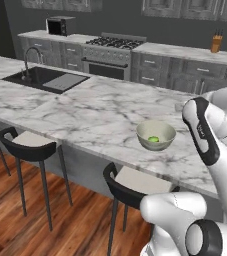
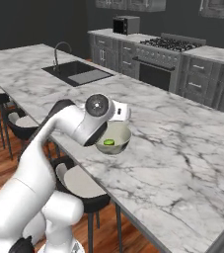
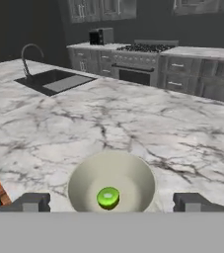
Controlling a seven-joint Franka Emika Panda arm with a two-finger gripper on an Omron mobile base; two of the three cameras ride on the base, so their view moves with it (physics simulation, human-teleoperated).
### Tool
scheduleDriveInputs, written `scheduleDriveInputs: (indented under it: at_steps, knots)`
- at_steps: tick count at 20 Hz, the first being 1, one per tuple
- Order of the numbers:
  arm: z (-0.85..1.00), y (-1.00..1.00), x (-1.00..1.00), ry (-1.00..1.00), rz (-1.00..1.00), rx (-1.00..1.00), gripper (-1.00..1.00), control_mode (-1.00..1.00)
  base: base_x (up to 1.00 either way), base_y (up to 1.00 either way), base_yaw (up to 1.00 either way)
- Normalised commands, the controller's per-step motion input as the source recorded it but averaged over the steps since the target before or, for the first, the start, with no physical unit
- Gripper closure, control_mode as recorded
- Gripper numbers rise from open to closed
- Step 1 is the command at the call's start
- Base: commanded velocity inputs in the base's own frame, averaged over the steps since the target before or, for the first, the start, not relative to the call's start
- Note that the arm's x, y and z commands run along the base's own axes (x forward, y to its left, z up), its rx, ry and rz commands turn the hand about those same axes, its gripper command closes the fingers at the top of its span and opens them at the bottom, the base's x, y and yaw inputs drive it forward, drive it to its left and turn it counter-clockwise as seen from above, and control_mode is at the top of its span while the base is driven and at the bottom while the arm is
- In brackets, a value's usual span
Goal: Retrieve the kiwi and peach from the fridge and place them into the bowl on the dining table.
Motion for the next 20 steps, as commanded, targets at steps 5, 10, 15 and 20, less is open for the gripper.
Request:
scheduleDriveInputs:
  at_steps: [5,10,15,20]
  knots:
    - [0.88,0.00,-0.97,-0.20,-0.02,-0.10,-1.00,-1.00,0.00,0.00,0.00]
    - [0.36,0.00,-0.47,-0.01,-0.09,-0.06,-1.00,-1.00,0.00,0.00,0.00]
    - [0.05,0.00,-0.26,0.00,-0.02,0.00,-1.00,1.00,-0.08,0.00,0.00]
    - [0.00,0.00,0.00,0.00,0.00,0.00,-1.00,1.00,-0.58,-0.01,-0.04]
